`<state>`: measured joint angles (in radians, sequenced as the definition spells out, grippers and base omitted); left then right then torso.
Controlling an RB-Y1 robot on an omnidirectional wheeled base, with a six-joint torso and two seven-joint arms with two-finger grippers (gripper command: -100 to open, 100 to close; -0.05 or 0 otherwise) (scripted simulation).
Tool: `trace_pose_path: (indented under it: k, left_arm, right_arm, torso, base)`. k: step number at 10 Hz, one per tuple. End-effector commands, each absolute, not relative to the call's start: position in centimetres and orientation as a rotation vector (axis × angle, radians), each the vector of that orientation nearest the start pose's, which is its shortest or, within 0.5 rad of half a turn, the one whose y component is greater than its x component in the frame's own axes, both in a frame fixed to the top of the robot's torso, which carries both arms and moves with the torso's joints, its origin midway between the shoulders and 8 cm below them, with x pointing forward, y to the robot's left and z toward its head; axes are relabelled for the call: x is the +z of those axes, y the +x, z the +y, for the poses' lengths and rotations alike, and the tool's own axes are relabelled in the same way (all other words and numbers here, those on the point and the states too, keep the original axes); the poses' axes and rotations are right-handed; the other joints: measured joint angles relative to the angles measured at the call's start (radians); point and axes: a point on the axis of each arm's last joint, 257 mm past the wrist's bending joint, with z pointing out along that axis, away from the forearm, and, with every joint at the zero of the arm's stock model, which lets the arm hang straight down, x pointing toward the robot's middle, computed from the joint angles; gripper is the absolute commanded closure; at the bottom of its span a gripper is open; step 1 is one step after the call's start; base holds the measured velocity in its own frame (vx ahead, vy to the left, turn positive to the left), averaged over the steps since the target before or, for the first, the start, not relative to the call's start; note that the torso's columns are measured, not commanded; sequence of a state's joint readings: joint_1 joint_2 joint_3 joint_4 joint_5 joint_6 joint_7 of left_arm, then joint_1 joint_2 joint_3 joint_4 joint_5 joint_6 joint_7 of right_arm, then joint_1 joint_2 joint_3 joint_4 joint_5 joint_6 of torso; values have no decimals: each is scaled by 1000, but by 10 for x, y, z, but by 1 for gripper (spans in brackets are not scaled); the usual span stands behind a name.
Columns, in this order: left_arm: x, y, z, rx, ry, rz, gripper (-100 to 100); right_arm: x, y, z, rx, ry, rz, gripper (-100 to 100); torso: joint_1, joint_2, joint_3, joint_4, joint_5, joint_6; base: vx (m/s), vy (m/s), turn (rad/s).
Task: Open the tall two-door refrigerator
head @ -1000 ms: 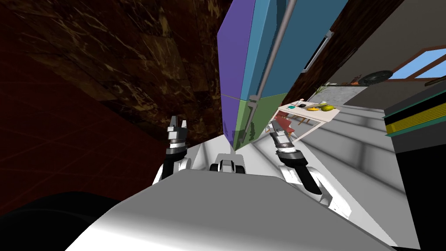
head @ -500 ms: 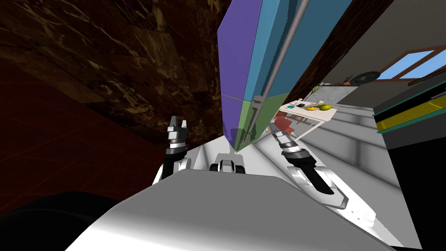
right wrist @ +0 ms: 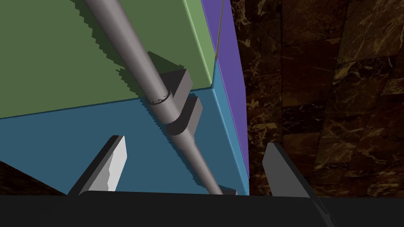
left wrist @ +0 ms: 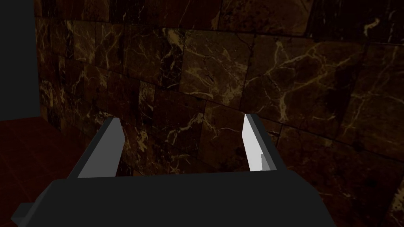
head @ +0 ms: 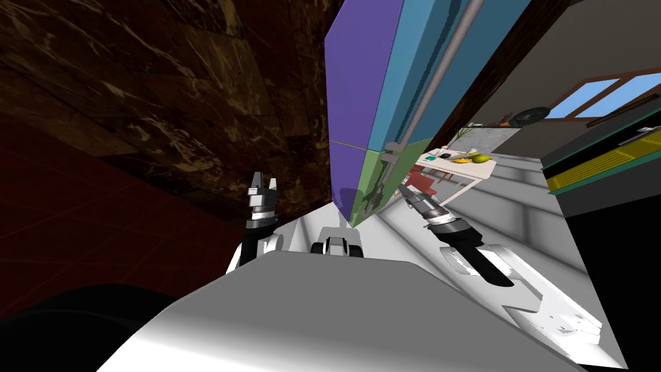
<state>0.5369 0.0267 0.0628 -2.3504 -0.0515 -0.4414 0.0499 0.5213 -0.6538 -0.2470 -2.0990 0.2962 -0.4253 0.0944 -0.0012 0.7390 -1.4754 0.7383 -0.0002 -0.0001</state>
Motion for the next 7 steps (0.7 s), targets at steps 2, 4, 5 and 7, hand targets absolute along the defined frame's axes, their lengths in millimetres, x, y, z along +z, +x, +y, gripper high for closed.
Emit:
trace_pose_path:
  k: [2, 4, 5, 7]
  left_arm:
    - [34, 335, 293, -1234, -635, 663, 0]
    - [34, 335, 293, -1235, -634, 663, 0]
    - [34, 335, 293, -1235, -635, 663, 0]
    - [34, 335, 293, -1235, -634, 663, 0]
  right_arm:
    - [-60, 393, -362, 422, -118, 1407, -100]
    - [-60, 397, -371, 353, -182, 1437, -100]
    - [-61, 400, -383, 286, -225, 1457, -100]
    - [-59, 404, -393, 217, -285, 1479, -100]
  torso:
    - [1, -2, -1, -1, 0, 0]
    - [2, 0, 0, 0, 1, 0]
    - [1, 0, 0, 0, 0, 0]
    - [0, -1, 0, 0, 0, 0]
  base:
    - [88, 107, -100]
    - [52, 101, -34]
    - [68, 118, -95]
    - [57, 79, -40]
